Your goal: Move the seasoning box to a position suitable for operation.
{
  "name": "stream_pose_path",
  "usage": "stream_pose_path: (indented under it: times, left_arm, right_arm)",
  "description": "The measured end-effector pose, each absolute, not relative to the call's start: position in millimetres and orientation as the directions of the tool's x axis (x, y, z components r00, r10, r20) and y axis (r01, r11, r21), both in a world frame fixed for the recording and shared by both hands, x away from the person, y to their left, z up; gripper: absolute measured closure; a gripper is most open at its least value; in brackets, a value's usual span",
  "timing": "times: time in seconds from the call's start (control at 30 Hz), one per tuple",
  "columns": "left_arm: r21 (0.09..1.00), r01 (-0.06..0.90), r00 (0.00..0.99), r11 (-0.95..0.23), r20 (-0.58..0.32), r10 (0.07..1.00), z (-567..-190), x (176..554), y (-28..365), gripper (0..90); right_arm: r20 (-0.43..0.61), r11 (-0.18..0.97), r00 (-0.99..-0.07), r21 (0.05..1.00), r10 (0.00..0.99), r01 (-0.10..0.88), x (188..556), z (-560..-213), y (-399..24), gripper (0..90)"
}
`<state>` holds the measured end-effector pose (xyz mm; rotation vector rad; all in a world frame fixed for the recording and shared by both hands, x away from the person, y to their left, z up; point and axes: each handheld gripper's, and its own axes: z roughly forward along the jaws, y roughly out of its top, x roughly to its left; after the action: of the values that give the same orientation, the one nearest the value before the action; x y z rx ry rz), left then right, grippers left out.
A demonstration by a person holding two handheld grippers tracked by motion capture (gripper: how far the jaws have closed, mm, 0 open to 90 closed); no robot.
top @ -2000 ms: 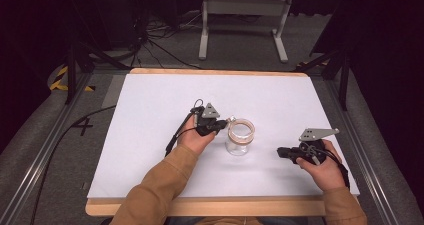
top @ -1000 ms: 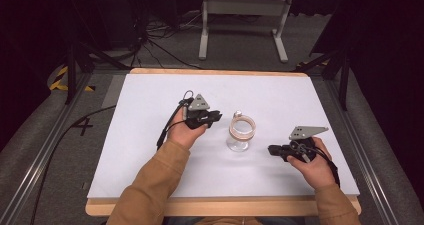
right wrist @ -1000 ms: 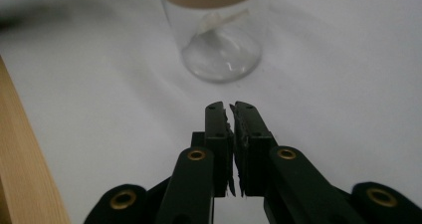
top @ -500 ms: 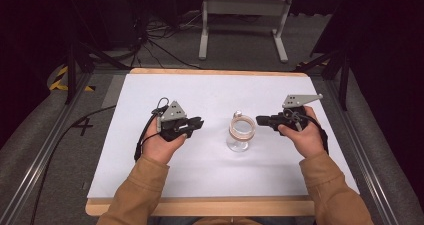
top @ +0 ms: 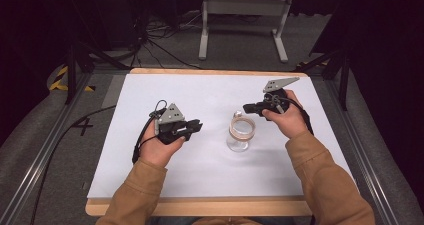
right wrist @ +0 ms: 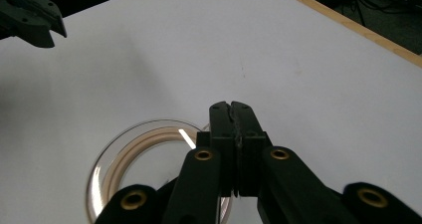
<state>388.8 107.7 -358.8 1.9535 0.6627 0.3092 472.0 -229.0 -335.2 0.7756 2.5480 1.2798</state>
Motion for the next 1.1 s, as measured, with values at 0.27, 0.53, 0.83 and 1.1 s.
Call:
stream_pose_path:
  times: [0.27,0.53,0.83,1.1]
  left_arm:
    - [0.881,0.324,0.821,-0.344,-0.081,0.565,-360,391,106,78.8]
    - [0.878,0.334,0.827,-0.343,-0.098,0.554,-361,391,103,78.1]
    - [0.874,0.337,0.838,-0.35,-0.109,0.535,-363,390,95,78.0]
    - [0.862,0.336,0.859,-0.378,-0.116,0.499,-368,389,80,79.0]
  right_arm:
    - [0.084,0.483,-0.839,0.785,0.537,0.388,481,-346,-222,90.0]
    - [0.078,0.477,-0.838,0.792,0.54,0.381,482,-348,-216,90.0]
    - [0.078,0.474,-0.836,0.793,0.544,0.382,485,-349,-216,90.0]
    - [0.095,0.469,-0.835,0.79,0.543,0.395,487,-349,-216,90.0]
